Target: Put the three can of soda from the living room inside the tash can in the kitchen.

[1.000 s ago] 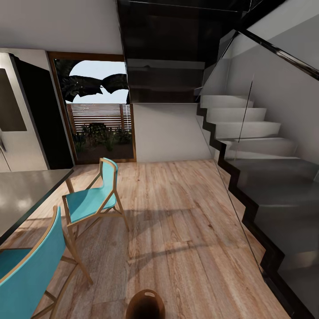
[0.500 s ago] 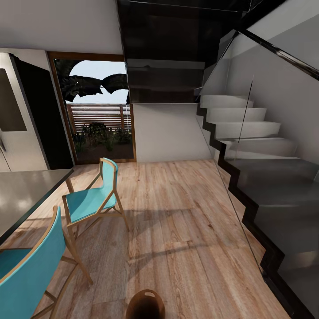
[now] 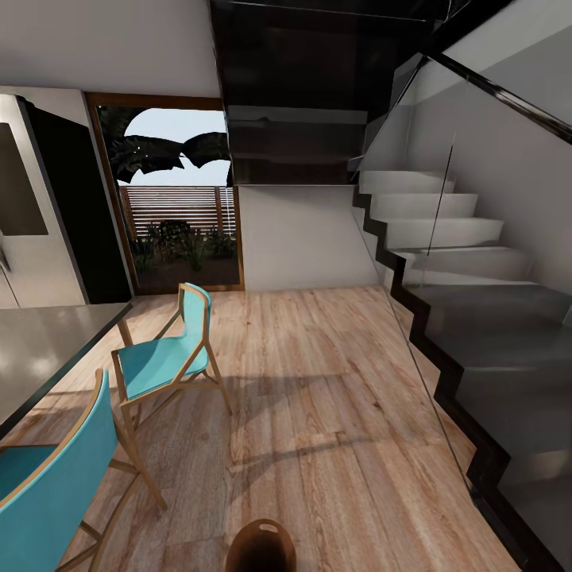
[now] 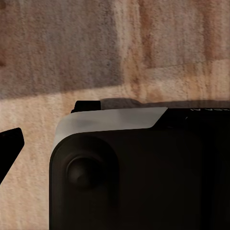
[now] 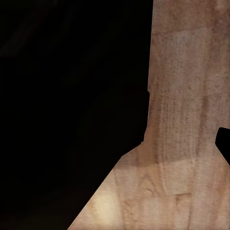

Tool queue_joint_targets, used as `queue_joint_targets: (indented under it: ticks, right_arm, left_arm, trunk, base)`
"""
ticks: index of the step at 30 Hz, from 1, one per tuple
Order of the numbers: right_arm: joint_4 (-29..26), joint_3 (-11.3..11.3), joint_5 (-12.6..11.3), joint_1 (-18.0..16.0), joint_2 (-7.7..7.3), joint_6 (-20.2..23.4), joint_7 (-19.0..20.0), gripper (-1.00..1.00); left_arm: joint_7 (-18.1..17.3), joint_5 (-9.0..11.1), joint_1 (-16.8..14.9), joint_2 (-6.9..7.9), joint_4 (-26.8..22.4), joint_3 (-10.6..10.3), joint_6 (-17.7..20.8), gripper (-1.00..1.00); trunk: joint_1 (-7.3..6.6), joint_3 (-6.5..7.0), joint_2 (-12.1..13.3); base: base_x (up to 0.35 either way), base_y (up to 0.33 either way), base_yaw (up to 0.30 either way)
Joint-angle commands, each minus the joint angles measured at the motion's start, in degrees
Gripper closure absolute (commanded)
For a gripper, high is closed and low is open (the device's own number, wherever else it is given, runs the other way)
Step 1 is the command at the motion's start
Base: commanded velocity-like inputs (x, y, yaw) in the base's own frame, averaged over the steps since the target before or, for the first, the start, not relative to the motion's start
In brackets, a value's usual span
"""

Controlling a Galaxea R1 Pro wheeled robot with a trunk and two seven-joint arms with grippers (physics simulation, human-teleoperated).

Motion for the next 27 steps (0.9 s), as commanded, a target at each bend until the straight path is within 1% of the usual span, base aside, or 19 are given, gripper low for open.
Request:
queue_joint_targets:
  ticks: [1,27]
  right_arm:
    - [0.0,0.0,0.0,0.0,0.0,0.0,0.0,-1.0]
    - [0.0,0.0,0.0,0.0,0.0,0.0,0.0,-1.0]
  left_arm:
    - [0.0,0.0,0.0,0.0,0.0,0.0,0.0,-1.0]
    - [0.0,0.0,0.0,0.0,0.0,0.0,0.0,-1.0]
  trunk:
    - [0.0,0.0,0.0]
    - [0.0,0.0,0.0]
  base:
    - [0.0,0.0,0.0]
    - [0.0,0.0,0.0]
